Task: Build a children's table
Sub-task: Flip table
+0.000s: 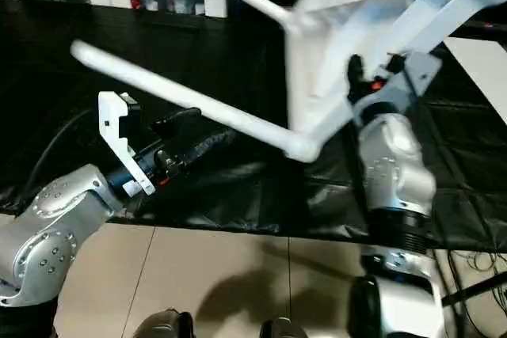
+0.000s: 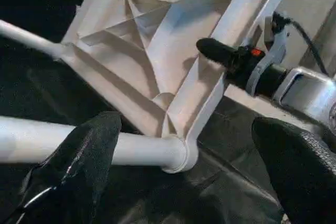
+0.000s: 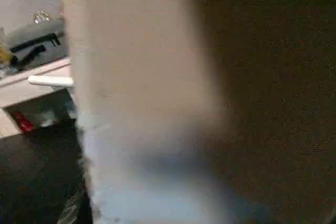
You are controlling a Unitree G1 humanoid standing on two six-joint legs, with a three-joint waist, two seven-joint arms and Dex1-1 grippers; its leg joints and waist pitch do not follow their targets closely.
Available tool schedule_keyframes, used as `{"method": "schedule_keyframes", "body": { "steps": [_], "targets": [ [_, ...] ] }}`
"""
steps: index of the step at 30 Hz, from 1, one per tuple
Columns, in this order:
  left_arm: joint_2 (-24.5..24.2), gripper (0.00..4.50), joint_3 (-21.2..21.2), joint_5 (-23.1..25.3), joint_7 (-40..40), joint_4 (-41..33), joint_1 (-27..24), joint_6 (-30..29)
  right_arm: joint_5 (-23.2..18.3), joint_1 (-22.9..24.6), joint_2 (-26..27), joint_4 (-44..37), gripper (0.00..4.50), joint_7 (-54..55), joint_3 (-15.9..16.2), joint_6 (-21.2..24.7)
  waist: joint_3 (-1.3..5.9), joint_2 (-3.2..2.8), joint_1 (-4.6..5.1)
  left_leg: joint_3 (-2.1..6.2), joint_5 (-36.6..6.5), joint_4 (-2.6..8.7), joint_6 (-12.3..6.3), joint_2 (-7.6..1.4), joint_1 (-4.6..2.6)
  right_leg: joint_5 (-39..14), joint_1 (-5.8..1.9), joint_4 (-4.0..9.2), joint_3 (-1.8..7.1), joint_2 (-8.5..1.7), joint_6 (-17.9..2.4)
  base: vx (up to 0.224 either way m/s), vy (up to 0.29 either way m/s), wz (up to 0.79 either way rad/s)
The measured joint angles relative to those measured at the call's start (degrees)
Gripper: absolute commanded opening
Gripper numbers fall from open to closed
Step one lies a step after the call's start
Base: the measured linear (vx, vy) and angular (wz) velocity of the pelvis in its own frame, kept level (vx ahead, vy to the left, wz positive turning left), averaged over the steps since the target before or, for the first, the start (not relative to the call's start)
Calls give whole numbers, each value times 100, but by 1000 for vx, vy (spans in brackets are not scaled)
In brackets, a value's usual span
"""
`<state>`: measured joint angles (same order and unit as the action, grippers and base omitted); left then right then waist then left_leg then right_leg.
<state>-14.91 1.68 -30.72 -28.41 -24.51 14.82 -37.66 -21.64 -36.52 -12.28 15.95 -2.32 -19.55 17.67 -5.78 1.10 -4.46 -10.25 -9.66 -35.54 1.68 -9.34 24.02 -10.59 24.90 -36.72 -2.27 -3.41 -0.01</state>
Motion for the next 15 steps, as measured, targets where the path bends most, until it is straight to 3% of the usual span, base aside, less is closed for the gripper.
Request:
{"method": "schedule_keyframes", "body": {
  "steps": [6, 11, 15],
  "targets": [
    [-191, 450, 212, 355, 9, 3, 184, 0, 224, -1, -119, -178, 193, 82, 228, 162, 0, 0, 76, 0, 0, 0, -1, 0, 4, 3, -1, 7, 1, 0, 1, 0, 0, 0],
    [-315, 450, 302, 532, 115, 6, 569, 43, 546, -71, -155, -289, 193, 208, 558, 305, 0, 2, 102, -1, 4, 0, -6, 0, 4, 6, -1, 7, 2, 0, -2, 0, 0, 0],
    [-367, 450, 377, 653, 111, 8, 586, 47, 779, -137, -159, -295, 193, 271, 754, 361, 0, 6, 99, -2, 4, -1, -6, 0, 5, 6, -1, 8, 2, 0, -2, 0, 0, 0]
  ]
}}
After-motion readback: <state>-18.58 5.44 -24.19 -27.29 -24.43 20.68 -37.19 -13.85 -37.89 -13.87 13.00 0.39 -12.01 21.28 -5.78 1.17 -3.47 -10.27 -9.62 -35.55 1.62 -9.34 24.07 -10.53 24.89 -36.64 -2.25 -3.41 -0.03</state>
